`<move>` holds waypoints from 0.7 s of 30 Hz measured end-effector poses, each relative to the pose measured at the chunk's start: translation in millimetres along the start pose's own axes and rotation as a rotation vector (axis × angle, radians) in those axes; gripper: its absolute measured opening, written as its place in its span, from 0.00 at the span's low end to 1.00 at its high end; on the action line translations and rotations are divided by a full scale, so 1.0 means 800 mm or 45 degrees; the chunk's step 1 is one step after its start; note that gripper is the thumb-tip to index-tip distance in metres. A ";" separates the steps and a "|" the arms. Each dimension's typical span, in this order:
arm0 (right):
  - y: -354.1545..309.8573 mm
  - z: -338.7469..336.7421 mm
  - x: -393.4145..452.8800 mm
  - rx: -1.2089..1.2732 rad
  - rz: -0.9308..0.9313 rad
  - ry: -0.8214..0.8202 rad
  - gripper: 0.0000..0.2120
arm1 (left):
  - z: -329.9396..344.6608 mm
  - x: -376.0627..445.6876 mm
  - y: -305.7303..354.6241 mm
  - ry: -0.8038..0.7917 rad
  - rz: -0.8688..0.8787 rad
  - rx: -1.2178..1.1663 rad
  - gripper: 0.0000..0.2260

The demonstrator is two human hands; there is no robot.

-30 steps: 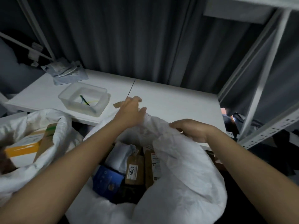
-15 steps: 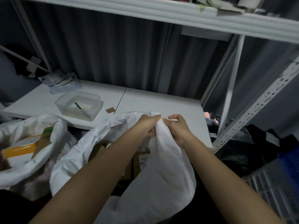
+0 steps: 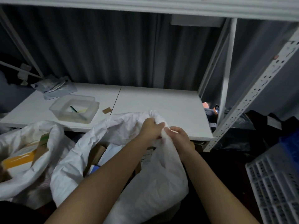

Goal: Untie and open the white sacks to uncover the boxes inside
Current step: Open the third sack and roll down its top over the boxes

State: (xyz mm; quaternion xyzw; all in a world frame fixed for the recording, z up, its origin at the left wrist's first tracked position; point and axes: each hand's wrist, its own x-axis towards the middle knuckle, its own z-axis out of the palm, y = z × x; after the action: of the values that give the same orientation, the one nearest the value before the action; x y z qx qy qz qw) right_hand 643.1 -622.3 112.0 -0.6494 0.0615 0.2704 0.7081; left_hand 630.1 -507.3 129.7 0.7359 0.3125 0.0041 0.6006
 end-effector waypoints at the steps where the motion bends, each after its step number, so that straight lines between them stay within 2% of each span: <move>1: 0.005 0.002 -0.005 -0.075 -0.096 0.075 0.11 | -0.001 0.000 -0.003 0.056 0.016 0.015 0.13; 3: 0.019 0.003 -0.010 -0.552 -0.492 0.244 0.11 | -0.002 0.002 -0.005 0.191 0.085 0.046 0.14; 4: 0.030 0.002 -0.009 -0.798 -0.640 0.252 0.14 | -0.001 0.002 -0.004 0.253 0.127 0.040 0.16; 6: 0.049 0.002 -0.009 -1.089 -0.673 0.145 0.21 | 0.004 0.000 -0.004 0.299 0.202 -0.017 0.20; 8: 0.054 0.000 -0.005 -1.014 -0.685 0.168 0.13 | 0.006 -0.008 -0.010 0.208 0.250 -0.136 0.23; 9: 0.052 -0.002 -0.004 -0.847 -0.650 0.180 0.08 | 0.005 -0.012 -0.015 0.132 0.278 -0.161 0.24; 10: 0.048 -0.004 -0.003 -0.619 -0.552 0.154 0.07 | 0.001 -0.015 -0.019 0.044 0.297 -0.111 0.22; 12: 0.042 -0.006 -0.003 -0.082 -0.244 -0.045 0.07 | -0.010 -0.016 -0.021 -0.122 0.363 0.135 0.20; 13: 0.043 -0.006 -0.002 0.069 -0.136 -0.090 0.07 | -0.013 -0.013 -0.022 -0.141 0.402 0.244 0.19; 15: 0.045 -0.002 -0.004 -0.024 -0.146 0.023 0.07 | -0.011 0.000 -0.022 -0.064 0.443 0.331 0.19; 17: 0.045 -0.003 -0.013 -0.304 -0.331 0.171 0.08 | -0.006 0.009 -0.018 0.056 0.465 0.347 0.19; 19: 0.046 -0.007 -0.025 -0.593 -0.510 0.124 0.13 | -0.001 0.014 -0.008 0.175 0.479 0.295 0.19; 21: 0.055 -0.012 -0.029 -0.645 -0.571 0.076 0.18 | 0.002 0.019 0.004 0.180 0.478 0.197 0.19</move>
State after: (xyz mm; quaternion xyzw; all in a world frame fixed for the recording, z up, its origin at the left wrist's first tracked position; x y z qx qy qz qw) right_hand 605.8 -637.7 81.5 -0.8097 -0.1313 0.0957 0.5639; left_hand 644.7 -502.0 126.5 0.8230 0.2105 0.1436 0.5077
